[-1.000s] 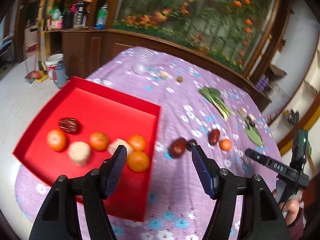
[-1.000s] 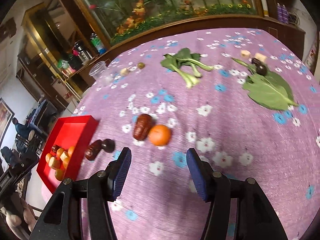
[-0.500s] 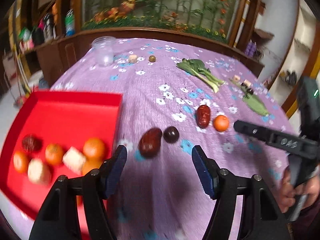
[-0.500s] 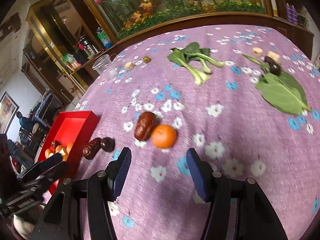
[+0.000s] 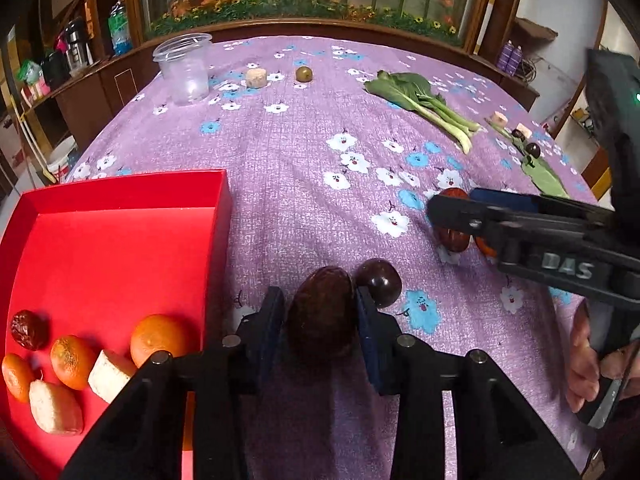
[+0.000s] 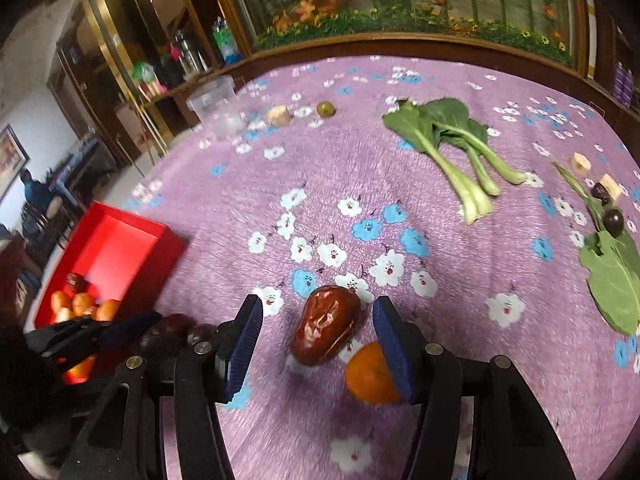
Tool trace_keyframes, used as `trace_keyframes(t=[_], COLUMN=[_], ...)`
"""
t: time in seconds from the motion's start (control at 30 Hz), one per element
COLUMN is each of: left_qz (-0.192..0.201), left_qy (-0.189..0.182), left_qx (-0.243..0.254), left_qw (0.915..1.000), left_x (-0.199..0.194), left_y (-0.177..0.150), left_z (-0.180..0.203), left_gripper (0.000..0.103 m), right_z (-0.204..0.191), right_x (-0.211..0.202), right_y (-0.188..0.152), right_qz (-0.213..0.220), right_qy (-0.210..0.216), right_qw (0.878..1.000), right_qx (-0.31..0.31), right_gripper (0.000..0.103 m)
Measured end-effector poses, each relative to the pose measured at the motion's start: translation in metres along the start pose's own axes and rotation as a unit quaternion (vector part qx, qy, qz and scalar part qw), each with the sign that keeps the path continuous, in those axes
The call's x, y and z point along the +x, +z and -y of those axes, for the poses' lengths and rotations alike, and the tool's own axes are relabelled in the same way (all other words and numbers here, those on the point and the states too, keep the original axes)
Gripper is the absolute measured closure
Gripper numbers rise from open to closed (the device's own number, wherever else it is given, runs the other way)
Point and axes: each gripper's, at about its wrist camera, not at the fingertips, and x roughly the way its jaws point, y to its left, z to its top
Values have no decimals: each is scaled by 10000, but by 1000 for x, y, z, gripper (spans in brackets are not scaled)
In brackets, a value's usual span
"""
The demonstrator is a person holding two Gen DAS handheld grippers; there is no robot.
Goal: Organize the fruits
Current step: 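Grasp a red date with the left tool while the right tool grasps a date, then carry both dates over the red tray and open both tools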
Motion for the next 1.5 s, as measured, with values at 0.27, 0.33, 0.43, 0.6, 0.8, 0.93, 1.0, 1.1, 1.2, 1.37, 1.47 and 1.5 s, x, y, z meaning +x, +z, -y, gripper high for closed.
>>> trace_keyframes(t=[0.27,0.33,0.43,0.6,0.8,0.93,1.0,1.1,1.2,1.37,1.47,1.5], left_qz=[68,113,157,284,518,725,810,975,1079,1133,1111,1101], left_qy=[155,191,68,-108,-261,-212,-162,-41,57,221,277,293], left_qx=[141,154,-13,-298,-707,-1033,-1174,-1426,-1658,-2059,-2258,-2296], left_qw=[9998,9996,9999,9991,9958,9918,9896,9850,9802,9717,9674,9666], left_x=[3,1,-3,-18,-46,-70,-80,-98,-109,-116,-114,-112], left_y=[-3,-4,-6,-9,-18,-28,-32,-42,-53,-70,-78,-80], left_z=[6,7,3,-4,-19,-40,-51,-74,-94,-131,-150,-154], left_gripper=[72,72,72,72,72,72,72,72,72,72,72,72], right_z=[-11,-15,-19,-20,-23,-35,-44,-63,-83,-117,-139,-146], right_x=[15,18,14,0,-31,-51,-59,-66,-66,-60,-52,-48], right_y=[3,3,2,-4,-6,-8,-10,-12,-14,-16,-16,-16], right_qz=[-73,-107,-84,61,310,429,454,461,413,313,198,146], right_qy=[-564,-735,-750,-451,-14,156,257,488,751,984,1168,1231], right_qw=[9969,9946,9932,9963,9986,9982,9978,9968,9952,9924,9900,9891], right_qx=[-539,-724,-890,-729,-432,-390,-401,-440,-469,-664,-768,-795], right_gripper=[41,52,67,68,68,68,68,68,69,69,70,70])
